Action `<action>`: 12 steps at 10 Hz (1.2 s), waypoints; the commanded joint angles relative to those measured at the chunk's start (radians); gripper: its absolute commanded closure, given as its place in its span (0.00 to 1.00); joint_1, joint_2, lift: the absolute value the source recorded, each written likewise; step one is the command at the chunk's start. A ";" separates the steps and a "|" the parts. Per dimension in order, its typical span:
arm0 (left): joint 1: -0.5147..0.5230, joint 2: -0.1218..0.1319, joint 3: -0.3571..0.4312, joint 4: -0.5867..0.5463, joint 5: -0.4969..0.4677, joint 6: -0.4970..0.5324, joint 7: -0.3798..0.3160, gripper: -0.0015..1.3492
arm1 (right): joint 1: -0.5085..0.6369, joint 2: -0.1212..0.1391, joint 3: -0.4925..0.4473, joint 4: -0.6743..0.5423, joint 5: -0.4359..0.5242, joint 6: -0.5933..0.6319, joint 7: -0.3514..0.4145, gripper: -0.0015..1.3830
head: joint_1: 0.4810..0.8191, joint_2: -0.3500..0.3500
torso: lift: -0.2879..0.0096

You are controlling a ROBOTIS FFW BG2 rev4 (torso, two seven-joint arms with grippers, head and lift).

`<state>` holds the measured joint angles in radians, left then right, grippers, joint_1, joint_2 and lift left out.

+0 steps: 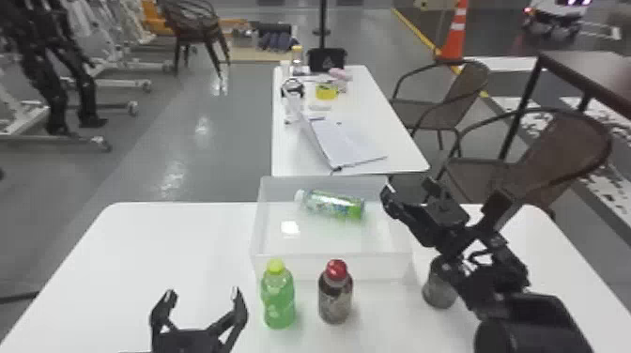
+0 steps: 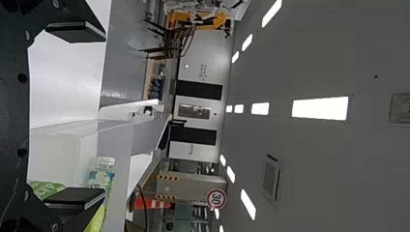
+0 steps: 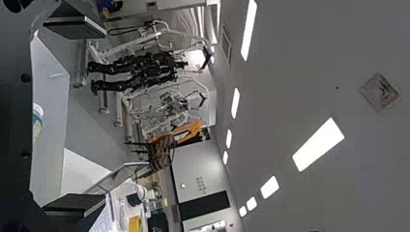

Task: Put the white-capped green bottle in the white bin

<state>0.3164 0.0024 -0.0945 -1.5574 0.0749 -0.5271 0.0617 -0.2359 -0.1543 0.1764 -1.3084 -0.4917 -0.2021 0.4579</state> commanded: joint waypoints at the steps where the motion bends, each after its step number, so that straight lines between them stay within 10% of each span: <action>1: 0.004 -0.005 0.006 -0.003 -0.003 -0.007 0.001 0.12 | 0.136 -0.007 -0.063 -0.233 0.053 0.089 -0.031 0.07 | 0.20 0.50 | 0.63; 5: 0.026 -0.005 0.021 -0.013 -0.015 -0.013 0.012 0.12 | 0.444 -0.005 -0.206 -0.529 0.125 0.234 -0.123 0.07 | 0.20 0.50 | 0.63; 12: 0.036 -0.005 0.032 -0.019 -0.021 -0.014 0.012 0.12 | 0.636 -0.008 -0.242 -0.545 0.275 0.184 -0.073 0.08 | 0.20 0.50 | 0.63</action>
<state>0.3513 0.0000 -0.0641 -1.5768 0.0546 -0.5417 0.0736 0.3921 -0.1678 -0.0659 -1.8624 -0.2200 0.0032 0.3854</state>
